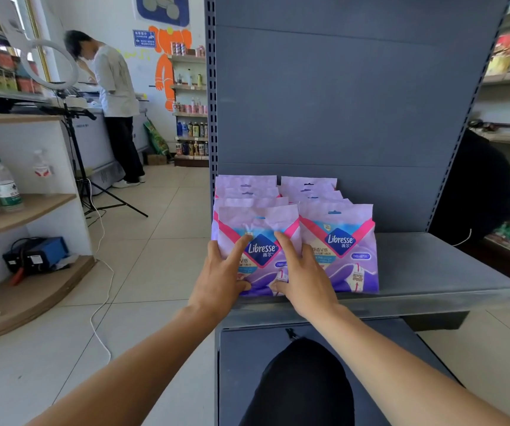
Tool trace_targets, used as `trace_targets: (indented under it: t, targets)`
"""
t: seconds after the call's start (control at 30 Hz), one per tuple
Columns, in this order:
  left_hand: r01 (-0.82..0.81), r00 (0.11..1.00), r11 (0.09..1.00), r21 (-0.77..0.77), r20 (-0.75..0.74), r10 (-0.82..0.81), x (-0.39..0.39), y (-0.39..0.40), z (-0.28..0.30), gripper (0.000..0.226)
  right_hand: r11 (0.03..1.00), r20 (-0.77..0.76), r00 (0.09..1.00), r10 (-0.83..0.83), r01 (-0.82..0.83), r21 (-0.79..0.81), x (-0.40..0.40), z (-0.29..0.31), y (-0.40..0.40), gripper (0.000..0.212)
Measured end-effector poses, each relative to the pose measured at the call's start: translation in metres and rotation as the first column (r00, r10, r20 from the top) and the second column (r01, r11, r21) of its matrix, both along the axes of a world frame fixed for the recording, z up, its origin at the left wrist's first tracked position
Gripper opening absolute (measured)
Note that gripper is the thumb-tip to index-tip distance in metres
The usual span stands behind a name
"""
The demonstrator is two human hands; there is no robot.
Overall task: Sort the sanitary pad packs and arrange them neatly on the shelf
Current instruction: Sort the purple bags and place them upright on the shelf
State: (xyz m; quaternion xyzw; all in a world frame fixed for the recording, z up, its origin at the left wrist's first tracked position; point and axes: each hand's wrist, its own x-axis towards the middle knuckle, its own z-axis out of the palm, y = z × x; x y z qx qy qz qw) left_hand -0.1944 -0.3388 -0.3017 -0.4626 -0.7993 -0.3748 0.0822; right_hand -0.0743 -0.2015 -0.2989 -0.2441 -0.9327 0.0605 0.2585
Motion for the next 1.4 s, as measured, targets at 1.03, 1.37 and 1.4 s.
trace_targets:
  t: [1.03,1.37,1.4]
  targets:
    - [-0.186,0.815,0.964,-0.193,-0.578,0.041,0.000,-0.001,0.003,0.099,0.933,0.169,0.985,0.034,-0.092,0.348,-0.002,0.003,-0.012,0.099]
    - [-0.183,0.838,0.954,-0.236,-0.545,0.026,-0.009,0.009,-0.004,0.095,0.940,0.197,0.980,0.039,-0.103,0.325,-0.009,-0.002,-0.008,0.092]
    - [-0.188,0.838,0.953,-0.240,-0.546,0.028,-0.008,0.009,-0.003,0.096,0.942,0.197,0.979,0.043,-0.105,0.320,-0.009,-0.001,-0.009,0.092]
